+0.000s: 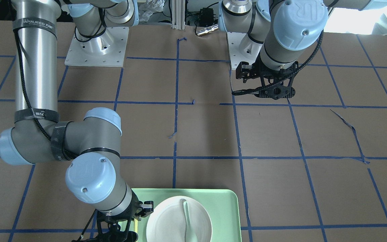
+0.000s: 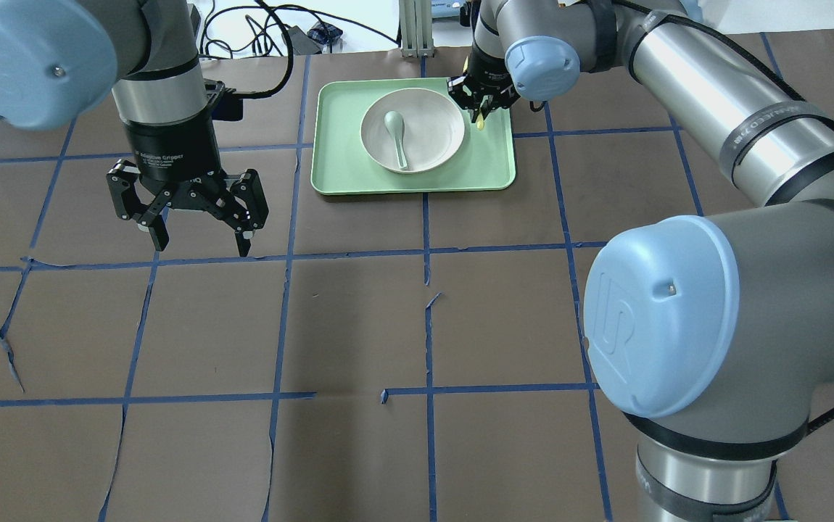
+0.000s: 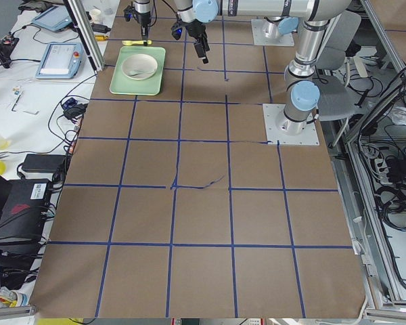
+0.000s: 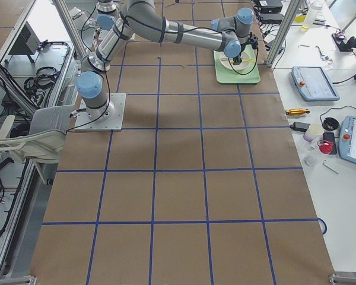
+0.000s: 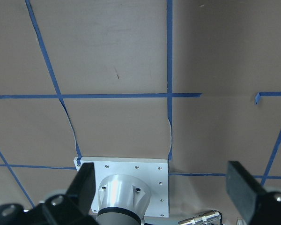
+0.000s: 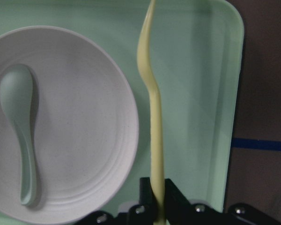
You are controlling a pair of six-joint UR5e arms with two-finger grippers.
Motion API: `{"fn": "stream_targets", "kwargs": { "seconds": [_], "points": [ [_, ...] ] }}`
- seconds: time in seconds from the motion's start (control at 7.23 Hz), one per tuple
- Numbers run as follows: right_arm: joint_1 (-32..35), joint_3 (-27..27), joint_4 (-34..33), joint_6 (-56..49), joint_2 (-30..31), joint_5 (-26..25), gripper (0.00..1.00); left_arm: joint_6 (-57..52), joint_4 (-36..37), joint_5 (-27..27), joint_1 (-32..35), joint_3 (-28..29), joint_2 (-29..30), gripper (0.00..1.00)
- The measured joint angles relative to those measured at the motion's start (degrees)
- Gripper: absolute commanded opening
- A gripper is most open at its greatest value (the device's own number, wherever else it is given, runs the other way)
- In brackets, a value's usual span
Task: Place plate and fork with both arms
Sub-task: 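Lift the fork with the right gripper and set it on the tray beside the plate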
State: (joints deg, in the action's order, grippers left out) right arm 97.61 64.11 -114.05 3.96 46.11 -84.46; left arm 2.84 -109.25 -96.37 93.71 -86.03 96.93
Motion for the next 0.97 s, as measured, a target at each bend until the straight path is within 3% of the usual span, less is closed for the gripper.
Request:
{"fn": "stream_targets", "kwargs": {
  "seconds": [0.42,0.55,0.69,0.83,0.97],
  "points": [
    [-0.72,3.66,-0.57,0.21,-1.1,3.39,0.03,0.35,-0.08,0.24,-0.01,-0.01,0.07,1.0],
    [-0.77,4.05,-0.99,0.03,-1.59,4.56,0.2,0.41,-0.11,0.21,-0.01,-0.08,0.14,1.0],
    [-0.88,4.11,-1.79,-0.3,-2.06,4.96,0.73,0.44,-0.13,0.17,-0.02,-0.38,0.1,1.0],
    [-1.01,4.24,-2.65,-0.64,-2.27,4.81,1.0,0.47,-0.09,0.15,-0.01,-1.0,-0.01,1.0],
    [-1.06,4.44,-3.27,-0.79,-2.21,4.39,1.0,0.53,-0.04,0.14,-0.01,-1.53,-0.14,1.0]
  ]
}}
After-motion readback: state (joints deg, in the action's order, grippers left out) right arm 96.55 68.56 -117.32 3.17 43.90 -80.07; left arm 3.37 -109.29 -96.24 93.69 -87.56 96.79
